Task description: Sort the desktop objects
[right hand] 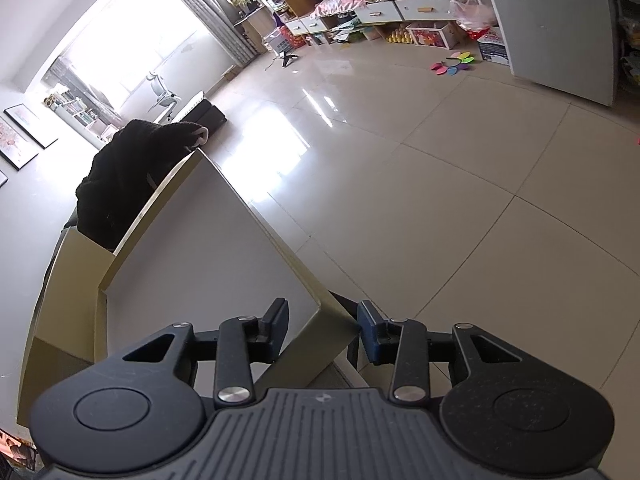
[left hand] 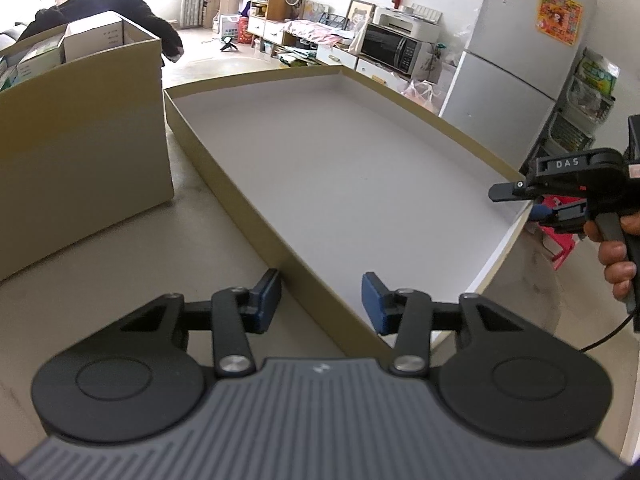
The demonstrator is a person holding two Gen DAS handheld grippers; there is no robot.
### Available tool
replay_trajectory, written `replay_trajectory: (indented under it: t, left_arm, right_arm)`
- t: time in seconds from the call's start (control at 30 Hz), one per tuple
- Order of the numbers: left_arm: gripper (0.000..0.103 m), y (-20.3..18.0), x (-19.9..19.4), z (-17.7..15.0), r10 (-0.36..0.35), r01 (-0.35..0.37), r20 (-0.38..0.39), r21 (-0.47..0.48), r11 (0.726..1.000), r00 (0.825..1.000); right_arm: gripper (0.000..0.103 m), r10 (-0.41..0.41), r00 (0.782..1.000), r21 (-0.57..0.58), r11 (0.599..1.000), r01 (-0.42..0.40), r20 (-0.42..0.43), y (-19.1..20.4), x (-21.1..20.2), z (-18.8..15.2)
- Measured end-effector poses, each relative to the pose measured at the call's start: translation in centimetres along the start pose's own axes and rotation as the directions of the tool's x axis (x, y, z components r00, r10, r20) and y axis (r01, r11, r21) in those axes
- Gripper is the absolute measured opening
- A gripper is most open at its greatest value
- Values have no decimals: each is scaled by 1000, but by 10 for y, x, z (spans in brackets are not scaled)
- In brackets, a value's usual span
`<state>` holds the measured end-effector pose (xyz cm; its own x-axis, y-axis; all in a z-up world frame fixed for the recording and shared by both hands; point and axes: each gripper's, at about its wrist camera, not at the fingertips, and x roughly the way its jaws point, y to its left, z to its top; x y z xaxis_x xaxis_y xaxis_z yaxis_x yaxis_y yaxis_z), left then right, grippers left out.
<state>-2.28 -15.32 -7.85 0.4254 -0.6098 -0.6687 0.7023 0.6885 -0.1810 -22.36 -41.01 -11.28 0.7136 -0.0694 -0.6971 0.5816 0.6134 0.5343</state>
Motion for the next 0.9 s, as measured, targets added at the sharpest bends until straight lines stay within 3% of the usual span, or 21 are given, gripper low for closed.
replay_trajectory:
  t: [0.7, 0.9]
  left_arm:
    - [43, -3, -8, -11, -78, 78, -2, 60, 995, 997]
    - [45, -5, -6, -12, -102, 102, -8, 117, 988, 995]
  right_arm:
    - [42, -70, 996, 63, 996, 68, 45, -8, -45, -52]
    - [44, -120, 992, 87, 989, 116, 49, -5, -53, -62]
